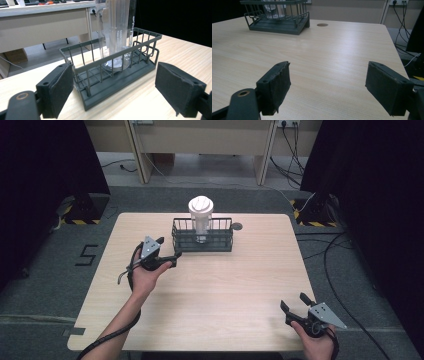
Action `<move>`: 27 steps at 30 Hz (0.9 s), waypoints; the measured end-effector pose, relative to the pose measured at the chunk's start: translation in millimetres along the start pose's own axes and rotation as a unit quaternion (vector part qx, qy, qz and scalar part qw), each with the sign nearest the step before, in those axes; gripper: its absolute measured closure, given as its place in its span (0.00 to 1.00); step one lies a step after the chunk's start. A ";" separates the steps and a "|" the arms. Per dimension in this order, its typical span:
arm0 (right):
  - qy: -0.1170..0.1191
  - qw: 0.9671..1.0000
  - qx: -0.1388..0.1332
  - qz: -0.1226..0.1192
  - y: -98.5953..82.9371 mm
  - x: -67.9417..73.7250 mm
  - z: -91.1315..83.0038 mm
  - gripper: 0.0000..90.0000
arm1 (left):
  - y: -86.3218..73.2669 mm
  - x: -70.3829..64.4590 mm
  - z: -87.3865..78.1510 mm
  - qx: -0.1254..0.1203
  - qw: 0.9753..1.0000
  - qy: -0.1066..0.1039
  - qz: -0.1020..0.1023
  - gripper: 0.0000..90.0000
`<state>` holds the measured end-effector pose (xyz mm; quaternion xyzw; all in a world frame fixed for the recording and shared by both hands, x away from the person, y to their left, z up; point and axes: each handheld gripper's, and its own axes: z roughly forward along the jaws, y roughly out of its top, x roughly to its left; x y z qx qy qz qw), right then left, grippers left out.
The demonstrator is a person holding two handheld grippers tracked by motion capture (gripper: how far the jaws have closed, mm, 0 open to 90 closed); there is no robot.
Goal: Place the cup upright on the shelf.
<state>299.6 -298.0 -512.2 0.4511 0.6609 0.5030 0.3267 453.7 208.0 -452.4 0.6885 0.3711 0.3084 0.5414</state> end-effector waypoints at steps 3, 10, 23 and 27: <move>0.000 1.000 0.000 0.000 0.0 0.1 0.1 0.23 | -3.3 -0.2 -5.8 0.000 1.000 -0.001 0.002 0.16; -0.001 1.000 -0.001 -0.002 0.0 0.1 0.2 0.23 | -11.3 -0.8 -21.3 -0.001 1.000 0.000 -0.001 0.16; -0.003 1.000 0.000 -0.005 0.0 0.2 0.0 0.23 | -26.9 0.1 -45.8 0.004 1.000 0.004 -0.001 0.16; -0.003 1.000 0.000 -0.005 0.0 0.2 0.0 0.23 | -34.6 0.7 -54.1 0.007 1.000 0.007 -0.003 0.16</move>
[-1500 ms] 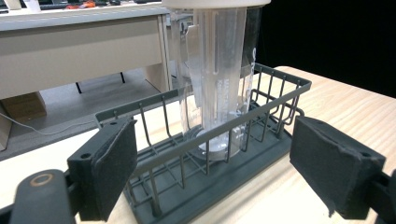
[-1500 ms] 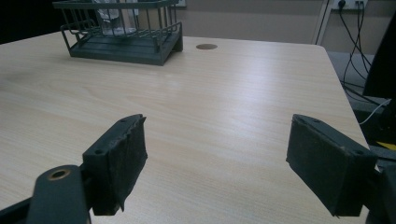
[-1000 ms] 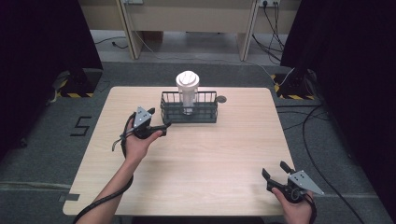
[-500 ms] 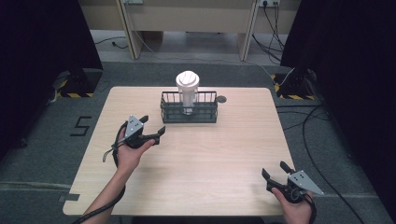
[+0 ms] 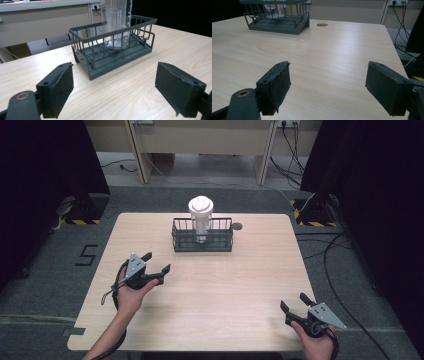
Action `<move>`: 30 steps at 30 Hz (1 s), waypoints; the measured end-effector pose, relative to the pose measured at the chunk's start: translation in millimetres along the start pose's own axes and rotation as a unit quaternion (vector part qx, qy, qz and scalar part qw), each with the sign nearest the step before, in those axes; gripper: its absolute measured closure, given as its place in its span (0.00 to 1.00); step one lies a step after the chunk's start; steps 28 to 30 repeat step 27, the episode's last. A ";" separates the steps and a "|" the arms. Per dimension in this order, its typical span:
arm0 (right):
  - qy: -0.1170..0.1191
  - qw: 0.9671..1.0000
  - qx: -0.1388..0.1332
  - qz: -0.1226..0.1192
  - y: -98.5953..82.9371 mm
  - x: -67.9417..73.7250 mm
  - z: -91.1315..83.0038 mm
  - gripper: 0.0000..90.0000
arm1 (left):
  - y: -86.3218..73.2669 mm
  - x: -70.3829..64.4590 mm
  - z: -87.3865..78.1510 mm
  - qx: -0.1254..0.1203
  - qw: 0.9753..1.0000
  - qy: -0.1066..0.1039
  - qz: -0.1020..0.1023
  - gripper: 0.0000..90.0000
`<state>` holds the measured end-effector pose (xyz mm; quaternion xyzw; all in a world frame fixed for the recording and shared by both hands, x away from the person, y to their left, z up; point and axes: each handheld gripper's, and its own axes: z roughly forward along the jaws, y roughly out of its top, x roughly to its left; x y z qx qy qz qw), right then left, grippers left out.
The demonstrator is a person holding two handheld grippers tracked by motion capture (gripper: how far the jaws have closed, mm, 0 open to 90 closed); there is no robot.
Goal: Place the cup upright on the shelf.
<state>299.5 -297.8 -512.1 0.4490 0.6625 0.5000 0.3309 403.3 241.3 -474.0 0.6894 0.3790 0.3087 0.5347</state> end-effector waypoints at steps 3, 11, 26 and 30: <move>0.000 1.000 0.000 0.000 0.0 0.0 0.0 0.23 | -4.6 1.0 -5.7 0.002 1.000 0.002 -0.002 0.16; 0.000 1.000 0.000 0.001 -0.1 0.5 0.2 0.23 | -19.7 0.8 -19.4 0.012 1.000 -0.001 -0.002 0.16; 0.002 1.000 0.003 -0.004 0.2 0.9 0.7 0.23 | -39.6 -5.9 -29.2 0.007 1.000 -0.005 -0.019 0.17; 0.002 1.000 0.003 -0.005 0.2 1.1 0.8 0.23 | -39.1 -6.9 -29.2 0.005 1.000 -0.007 -0.018 0.17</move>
